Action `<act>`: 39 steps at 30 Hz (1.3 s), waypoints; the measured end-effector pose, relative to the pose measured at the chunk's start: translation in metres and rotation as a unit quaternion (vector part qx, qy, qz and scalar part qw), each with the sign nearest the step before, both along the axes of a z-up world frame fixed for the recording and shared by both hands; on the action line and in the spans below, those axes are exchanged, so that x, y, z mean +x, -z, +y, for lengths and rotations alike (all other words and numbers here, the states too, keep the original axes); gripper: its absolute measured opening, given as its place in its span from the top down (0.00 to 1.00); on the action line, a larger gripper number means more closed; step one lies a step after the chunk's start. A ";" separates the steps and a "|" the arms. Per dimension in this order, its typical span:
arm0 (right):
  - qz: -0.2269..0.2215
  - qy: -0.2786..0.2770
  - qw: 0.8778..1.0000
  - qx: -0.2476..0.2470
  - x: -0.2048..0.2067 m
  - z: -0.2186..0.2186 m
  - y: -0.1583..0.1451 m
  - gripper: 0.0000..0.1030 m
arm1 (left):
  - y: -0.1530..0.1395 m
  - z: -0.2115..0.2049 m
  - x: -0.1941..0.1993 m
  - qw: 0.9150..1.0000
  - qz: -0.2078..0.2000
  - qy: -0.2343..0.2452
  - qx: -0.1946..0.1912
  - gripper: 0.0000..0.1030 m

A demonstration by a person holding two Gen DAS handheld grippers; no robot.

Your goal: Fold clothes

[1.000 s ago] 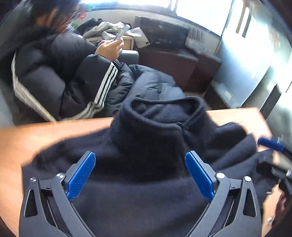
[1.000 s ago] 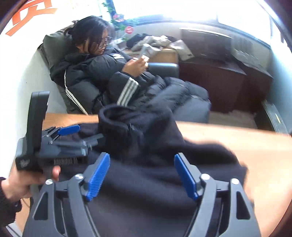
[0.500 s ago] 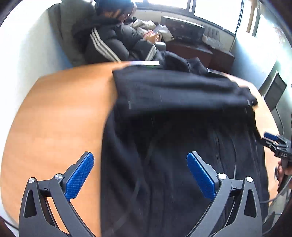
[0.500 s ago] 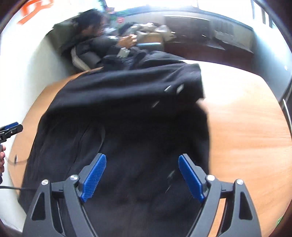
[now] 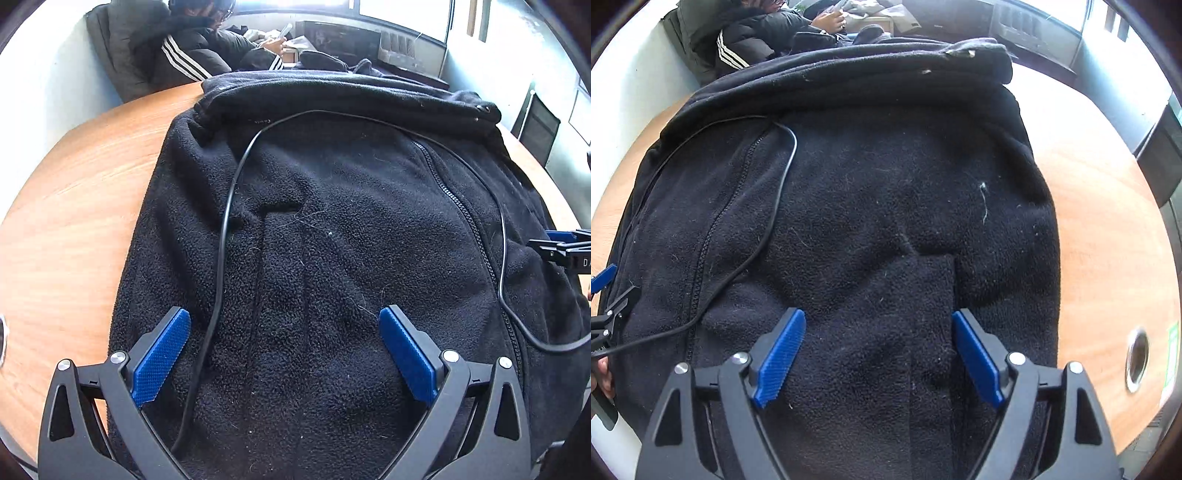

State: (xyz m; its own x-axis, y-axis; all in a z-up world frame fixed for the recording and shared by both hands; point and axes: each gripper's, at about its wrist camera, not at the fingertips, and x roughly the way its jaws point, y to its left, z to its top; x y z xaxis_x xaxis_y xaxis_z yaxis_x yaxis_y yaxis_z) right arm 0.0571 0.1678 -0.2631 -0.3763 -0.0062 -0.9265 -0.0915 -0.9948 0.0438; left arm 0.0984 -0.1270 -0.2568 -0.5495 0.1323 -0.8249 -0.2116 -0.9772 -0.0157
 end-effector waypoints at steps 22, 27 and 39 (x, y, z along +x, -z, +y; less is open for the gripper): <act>0.070 0.070 0.986 -0.131 0.215 0.058 -0.041 0.08 | -0.051 -0.069 0.167 0.998 -0.063 -0.012 0.000 0.00; 0.059 0.101 0.973 -0.199 0.238 0.085 -0.003 0.08 | -0.026 -0.117 0.175 0.996 -0.057 -0.070 0.023 0.00; 0.008 -0.018 0.969 -0.247 0.186 0.068 0.028 0.21 | 0.018 -0.123 0.128 0.983 -0.118 0.041 0.132 0.03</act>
State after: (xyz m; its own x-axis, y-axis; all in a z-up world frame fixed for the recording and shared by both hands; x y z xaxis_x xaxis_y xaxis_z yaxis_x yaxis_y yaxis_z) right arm 0.2432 0.2356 -0.2911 -0.3812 -0.4617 -0.8010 -0.0520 -0.8543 0.5172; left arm 0.2266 -0.2497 -0.2744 -0.3247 0.3954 -0.8592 -0.2492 -0.9121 -0.3256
